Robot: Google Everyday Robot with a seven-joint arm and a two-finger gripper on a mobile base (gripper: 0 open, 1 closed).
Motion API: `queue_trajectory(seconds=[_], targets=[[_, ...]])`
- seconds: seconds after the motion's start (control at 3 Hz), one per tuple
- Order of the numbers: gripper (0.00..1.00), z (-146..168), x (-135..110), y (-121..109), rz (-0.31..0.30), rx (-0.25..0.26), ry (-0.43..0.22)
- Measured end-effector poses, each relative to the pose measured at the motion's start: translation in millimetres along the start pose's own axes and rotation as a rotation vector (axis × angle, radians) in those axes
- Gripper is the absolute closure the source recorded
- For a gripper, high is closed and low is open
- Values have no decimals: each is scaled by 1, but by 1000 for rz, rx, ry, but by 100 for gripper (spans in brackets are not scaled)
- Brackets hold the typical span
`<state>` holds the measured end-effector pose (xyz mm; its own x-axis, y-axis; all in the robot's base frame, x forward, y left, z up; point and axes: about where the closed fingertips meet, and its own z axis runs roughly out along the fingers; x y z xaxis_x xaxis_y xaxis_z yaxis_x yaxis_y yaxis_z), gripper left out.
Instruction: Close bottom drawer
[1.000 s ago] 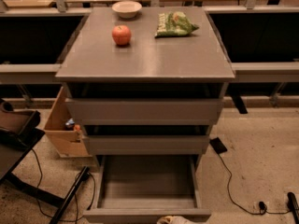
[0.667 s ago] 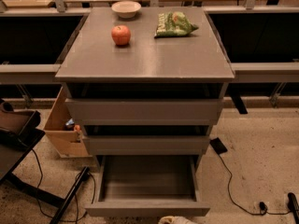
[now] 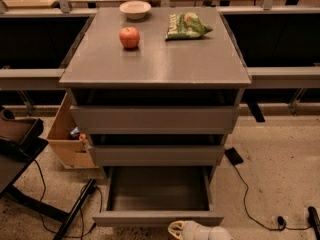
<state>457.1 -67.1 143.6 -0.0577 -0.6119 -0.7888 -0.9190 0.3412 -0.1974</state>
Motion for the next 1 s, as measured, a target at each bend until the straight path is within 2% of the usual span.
queue_trajectory(seconds=[0.33,0.67,1.0], targets=[[100,11,2,-12,-11,5,-23],[100,34,-4,-21,-29,-13,-63],[100,41,1,-40,-40,-6,-60]])
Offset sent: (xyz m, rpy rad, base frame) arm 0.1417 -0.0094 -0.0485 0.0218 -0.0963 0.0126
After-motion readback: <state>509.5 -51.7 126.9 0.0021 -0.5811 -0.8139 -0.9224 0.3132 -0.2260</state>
